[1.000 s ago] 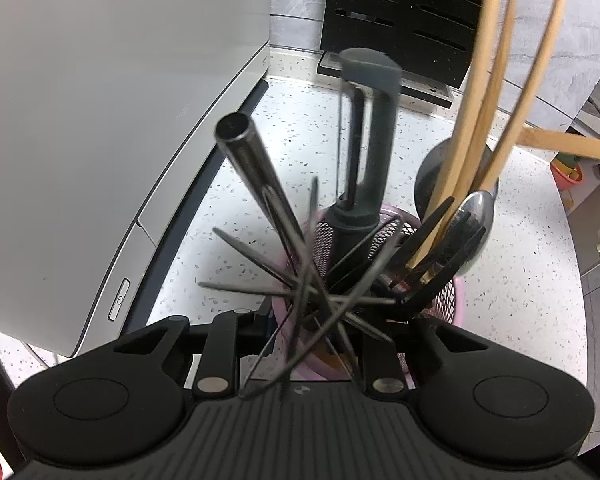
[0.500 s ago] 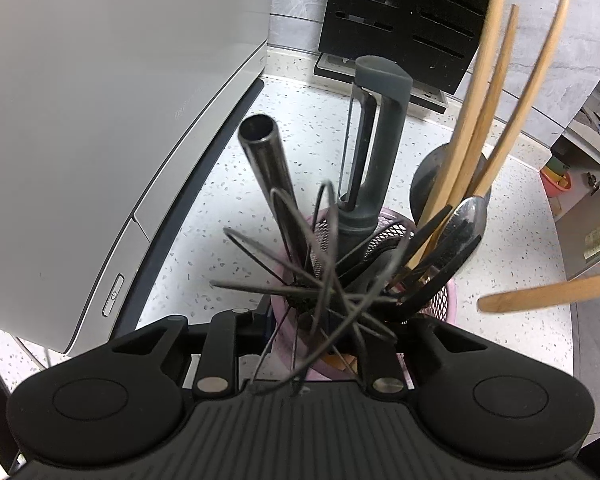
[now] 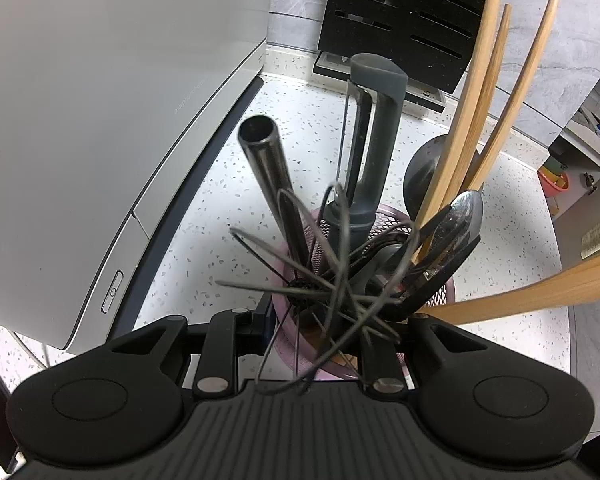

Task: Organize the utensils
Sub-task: 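Carry the spatula over the cup and lower it in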

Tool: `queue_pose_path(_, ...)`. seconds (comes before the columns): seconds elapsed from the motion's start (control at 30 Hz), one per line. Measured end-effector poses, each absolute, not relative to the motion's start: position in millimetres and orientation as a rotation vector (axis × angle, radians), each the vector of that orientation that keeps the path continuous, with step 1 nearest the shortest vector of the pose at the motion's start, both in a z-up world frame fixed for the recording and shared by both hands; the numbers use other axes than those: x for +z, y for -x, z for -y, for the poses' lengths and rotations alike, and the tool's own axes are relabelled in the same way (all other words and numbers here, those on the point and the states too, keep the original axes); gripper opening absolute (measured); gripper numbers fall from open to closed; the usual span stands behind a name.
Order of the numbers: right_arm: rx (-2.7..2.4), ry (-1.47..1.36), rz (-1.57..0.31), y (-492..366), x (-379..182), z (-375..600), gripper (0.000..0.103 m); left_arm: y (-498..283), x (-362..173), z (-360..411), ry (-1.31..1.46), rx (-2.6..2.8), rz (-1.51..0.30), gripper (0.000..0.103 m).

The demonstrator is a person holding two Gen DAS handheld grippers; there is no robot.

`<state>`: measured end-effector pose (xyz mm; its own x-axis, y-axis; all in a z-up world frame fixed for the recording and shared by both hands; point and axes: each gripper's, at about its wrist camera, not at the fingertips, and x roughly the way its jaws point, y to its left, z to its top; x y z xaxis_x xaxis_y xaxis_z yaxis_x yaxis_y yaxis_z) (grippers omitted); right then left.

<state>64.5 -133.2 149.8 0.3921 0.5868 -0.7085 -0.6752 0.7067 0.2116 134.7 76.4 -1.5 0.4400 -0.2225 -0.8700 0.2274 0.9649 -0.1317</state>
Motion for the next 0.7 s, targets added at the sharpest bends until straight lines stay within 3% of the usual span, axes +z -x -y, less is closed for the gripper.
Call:
queue_pose_path(0.3,0.814,0.158,-0.905,-103.7,116.3,102.2,0.0,-137.8,-4.8,-82.8,0.083,-0.291,-1.114,0.023)
queue_pose_path(0.7,0.87,0.126,-0.868,-131.1,116.7,63.7,0.001,-135.9,-4.2,-79.0,0.065,-0.272,-1.11,0.024)
